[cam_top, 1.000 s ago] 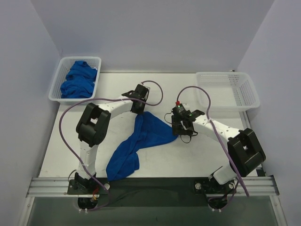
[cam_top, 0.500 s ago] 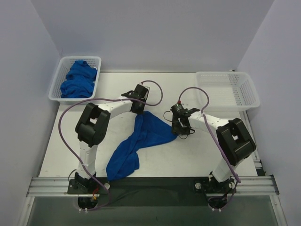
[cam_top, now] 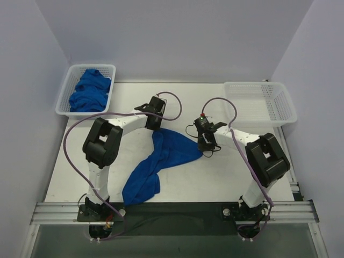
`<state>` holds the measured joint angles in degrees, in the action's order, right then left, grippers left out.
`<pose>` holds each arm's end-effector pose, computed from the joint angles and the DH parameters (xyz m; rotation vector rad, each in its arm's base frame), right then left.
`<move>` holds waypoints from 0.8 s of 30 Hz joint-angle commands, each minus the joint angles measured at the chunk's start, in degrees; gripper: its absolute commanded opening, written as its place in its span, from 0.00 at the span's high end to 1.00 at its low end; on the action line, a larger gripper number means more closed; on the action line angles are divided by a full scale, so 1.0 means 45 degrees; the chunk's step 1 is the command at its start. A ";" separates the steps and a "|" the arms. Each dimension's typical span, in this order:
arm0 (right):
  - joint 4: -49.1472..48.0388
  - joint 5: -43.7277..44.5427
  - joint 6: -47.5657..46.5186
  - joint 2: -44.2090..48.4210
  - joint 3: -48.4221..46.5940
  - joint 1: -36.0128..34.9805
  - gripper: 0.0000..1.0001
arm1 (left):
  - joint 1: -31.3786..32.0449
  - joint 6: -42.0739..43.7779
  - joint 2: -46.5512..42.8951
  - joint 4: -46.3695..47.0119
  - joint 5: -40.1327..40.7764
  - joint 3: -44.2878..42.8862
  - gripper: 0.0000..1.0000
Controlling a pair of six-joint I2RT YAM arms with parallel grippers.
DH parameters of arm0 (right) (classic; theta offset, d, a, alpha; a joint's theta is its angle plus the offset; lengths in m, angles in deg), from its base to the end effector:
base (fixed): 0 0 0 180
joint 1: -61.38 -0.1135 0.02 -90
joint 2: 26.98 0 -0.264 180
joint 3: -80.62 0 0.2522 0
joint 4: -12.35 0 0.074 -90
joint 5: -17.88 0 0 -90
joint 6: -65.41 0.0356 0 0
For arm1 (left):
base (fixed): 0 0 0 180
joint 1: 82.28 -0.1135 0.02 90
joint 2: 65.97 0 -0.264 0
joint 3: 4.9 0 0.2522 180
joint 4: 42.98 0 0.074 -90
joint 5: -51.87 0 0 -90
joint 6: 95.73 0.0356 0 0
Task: Fold and stack the towels
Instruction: Flatten out the crumpled towel
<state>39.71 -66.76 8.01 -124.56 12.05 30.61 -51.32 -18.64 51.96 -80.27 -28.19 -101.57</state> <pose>0.2904 0.1690 0.1618 0.0776 2.5767 0.3065 0.3767 -0.2188 0.1623 0.3409 2.5472 -0.0630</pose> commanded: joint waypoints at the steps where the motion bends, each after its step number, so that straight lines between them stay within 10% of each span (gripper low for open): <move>1: 0.0374 0.0486 -0.0895 -0.0426 -0.0417 0.0098 1.00 | -0.0649 -0.0023 -0.0638 -0.0826 0.0077 0.0417 1.00; 12: 0.1956 0.2927 -0.4995 0.2289 -0.4633 0.0118 1.00 | -0.1606 0.0680 -0.4209 -0.0865 0.0546 -0.0870 1.00; 24: 0.2113 0.3358 -0.9391 0.2993 -1.1489 0.0176 1.00 | -0.1685 0.2340 -0.6635 -0.1197 0.0996 -0.7387 1.00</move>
<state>47.58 -54.98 -26.41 -112.47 -35.07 30.96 -58.37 -11.71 24.92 -85.71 -26.05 -126.97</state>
